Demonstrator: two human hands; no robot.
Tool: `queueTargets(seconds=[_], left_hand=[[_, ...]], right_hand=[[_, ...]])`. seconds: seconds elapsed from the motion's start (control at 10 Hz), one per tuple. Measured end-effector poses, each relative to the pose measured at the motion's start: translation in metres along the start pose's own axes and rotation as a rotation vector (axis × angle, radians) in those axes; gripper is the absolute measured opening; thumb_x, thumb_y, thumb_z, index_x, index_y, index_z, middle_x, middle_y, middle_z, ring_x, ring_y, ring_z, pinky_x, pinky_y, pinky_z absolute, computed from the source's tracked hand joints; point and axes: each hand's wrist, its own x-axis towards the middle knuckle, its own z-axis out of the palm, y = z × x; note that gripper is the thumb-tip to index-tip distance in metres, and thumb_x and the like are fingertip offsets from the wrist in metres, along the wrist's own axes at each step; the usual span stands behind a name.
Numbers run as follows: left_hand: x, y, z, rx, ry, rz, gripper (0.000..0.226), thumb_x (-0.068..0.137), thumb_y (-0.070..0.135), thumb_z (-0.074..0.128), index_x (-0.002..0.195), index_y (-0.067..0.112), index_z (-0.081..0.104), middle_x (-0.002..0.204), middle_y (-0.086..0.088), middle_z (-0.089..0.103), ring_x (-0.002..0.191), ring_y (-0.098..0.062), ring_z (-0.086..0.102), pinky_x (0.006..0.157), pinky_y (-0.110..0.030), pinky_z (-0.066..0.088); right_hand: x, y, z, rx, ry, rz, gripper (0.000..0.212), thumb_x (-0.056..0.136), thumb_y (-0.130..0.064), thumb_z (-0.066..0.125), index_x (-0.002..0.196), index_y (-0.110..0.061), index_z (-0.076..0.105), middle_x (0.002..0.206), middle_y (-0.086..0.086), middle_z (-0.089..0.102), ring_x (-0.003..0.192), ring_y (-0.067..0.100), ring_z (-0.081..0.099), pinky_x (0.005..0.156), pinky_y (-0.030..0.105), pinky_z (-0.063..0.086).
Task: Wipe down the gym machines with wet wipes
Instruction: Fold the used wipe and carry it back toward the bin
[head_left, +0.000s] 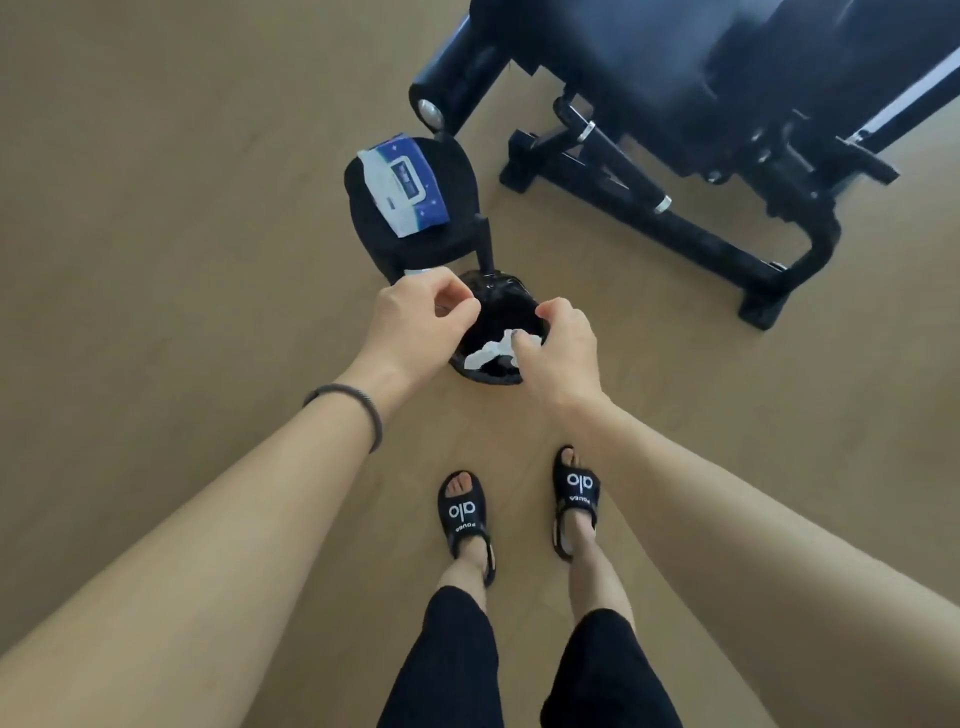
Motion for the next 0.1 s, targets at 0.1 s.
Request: queueTargets(seconds=[0.1], left_hand=[[0.0329,-0.02,0.0139,-0.06,0.053,-0.054,0.013,0.093,0.026,0.064,0.082,0.023,0.068,0.081,0.009,0.072,0.078,-0.002,0.065,0.066,-0.01,0.042]], right_hand=[[0.0429,0.0175,0.017,-0.09,-0.06,-0.005,0.03,0.099,-0.022,0.055,0.128,-0.013,0.058,0.127,0.004,0.057,0.113,0.019,0.054,0.087,0.024,0.038]])
